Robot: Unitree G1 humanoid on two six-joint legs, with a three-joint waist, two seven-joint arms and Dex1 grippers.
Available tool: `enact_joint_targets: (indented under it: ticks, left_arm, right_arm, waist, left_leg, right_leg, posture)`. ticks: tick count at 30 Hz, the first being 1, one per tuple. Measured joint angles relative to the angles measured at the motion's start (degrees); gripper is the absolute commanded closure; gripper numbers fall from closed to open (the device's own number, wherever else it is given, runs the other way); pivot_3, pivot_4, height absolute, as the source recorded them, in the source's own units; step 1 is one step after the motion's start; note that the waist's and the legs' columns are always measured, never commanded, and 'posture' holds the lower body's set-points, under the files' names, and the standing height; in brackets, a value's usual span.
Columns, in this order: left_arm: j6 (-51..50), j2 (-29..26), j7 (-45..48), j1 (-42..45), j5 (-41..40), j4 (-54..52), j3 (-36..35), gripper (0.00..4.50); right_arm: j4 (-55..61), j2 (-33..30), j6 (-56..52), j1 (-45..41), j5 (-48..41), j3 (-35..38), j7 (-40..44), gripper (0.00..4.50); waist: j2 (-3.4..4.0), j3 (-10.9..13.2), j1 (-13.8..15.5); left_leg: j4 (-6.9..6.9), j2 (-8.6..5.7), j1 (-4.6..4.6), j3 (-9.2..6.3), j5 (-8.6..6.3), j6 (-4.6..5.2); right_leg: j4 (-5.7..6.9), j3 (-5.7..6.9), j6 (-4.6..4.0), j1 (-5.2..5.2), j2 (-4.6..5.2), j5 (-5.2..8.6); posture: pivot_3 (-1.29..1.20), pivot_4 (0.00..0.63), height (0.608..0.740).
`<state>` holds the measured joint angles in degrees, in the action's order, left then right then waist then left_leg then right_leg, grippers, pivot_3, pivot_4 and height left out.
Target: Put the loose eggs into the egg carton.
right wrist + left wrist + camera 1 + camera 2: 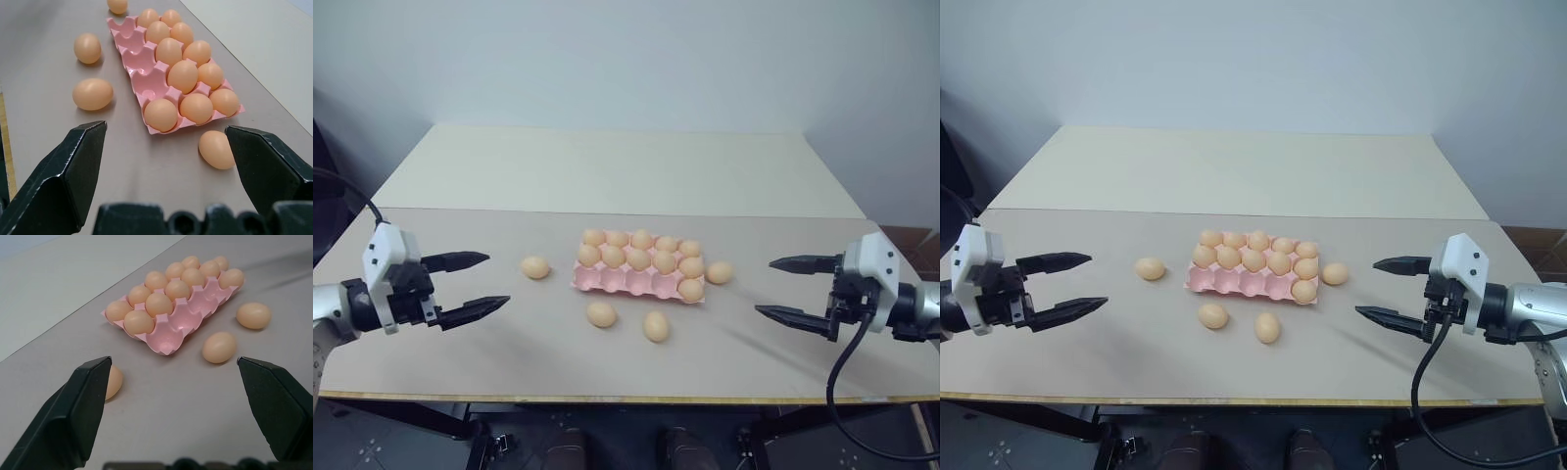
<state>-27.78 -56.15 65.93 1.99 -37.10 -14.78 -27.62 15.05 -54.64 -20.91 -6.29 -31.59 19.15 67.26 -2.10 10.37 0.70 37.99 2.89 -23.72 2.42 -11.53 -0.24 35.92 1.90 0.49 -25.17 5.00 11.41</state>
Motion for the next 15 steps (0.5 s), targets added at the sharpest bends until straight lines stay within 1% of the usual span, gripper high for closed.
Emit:
enact_joint_targets:
  ticks: [3, 7, 15]
  left_arm:
    - [0.12, 0.11, -0.30, -0.03, 0.08, 0.02, 0.00, 0.02]
    - [-0.30, 1.69, -3.45, 0.50, -0.08, 0.02, -0.10, 0.02]
    - [0.16, 1.35, -2.13, 0.23, 0.07, 0.04, -0.23, 0.02]
  right_arm:
    - [0.00, 0.00, 0.00, 0.00, 0.02, -0.02, -0.02, 0.00]
    - [-0.13, 0.01, 0.02, -0.22, 0.45, -0.38, -0.39, 0.00]
    - [-0.90, 0.02, 0.02, -0.64, 0.99, -0.39, -0.91, 0.00]
  waist:
    - [0.00, 0.00, -0.01]
    - [-0.01, 0.00, 0.00]
    - [-0.01, 0.00, 0.00]
  left_leg:
    - [0.00, 0.00, 0.00, 0.00, 0.00, 0.00]
    - [0.00, 0.01, 0.00, 0.00, 0.00, 0.00]
    - [0.00, 0.00, 0.00, 0.02, 0.00, 0.00]
  right_leg:
    - [0.00, 0.00, 0.00, 0.00, 0.00, 0.00]
    - [0.00, 0.00, 0.00, 0.00, -0.01, 0.00]
    - [0.00, -0.01, 0.00, 0.00, 0.00, 0.00]
  posture:
    - [0.00, 0.150, 0.740]
    - [0.00, 0.150, 0.740]
    - [0.00, 0.150, 0.740]
